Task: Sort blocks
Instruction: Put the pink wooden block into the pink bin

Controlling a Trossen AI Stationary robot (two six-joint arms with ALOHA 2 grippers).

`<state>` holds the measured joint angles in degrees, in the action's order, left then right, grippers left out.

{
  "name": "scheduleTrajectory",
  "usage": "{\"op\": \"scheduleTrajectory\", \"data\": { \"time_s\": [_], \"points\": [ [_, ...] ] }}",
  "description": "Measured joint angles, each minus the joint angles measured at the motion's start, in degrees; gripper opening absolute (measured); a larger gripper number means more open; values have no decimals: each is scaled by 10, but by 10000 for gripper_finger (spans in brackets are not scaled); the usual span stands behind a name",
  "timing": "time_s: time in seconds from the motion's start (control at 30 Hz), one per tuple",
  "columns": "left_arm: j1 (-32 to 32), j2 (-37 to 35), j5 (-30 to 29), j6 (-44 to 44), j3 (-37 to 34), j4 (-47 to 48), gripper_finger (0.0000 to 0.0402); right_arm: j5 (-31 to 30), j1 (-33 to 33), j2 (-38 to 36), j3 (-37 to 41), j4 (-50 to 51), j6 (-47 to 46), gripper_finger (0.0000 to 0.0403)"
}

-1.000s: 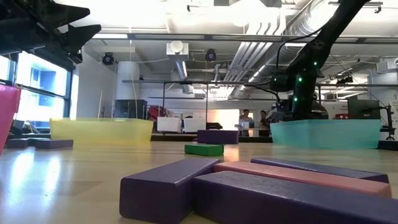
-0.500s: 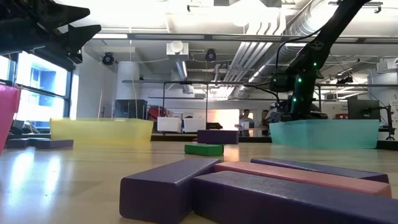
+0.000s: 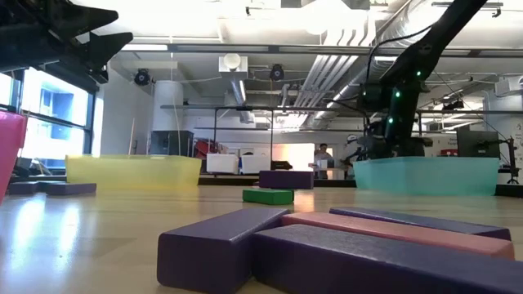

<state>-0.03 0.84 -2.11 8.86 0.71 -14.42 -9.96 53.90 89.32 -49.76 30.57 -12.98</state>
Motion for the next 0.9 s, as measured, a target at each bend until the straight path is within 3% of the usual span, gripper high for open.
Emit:
{"op": "scheduleTrajectory", "data": {
  "time_s": [0.23,0.5,0.67,0.9],
  "points": [
    [0,0,0,0,0,0,191,-24,1,-78,0,45,4,220],
    [0,0,-1,-10,0,-6,191,-76,-31,-181,0,195,4,201],
    [0,0,-5,-20,0,-20,191,-78,-94,-236,0,286,-39,192],
    [0,0,-5,-20,0,-22,191,-69,-245,-284,0,382,-149,183]
  ]
}}
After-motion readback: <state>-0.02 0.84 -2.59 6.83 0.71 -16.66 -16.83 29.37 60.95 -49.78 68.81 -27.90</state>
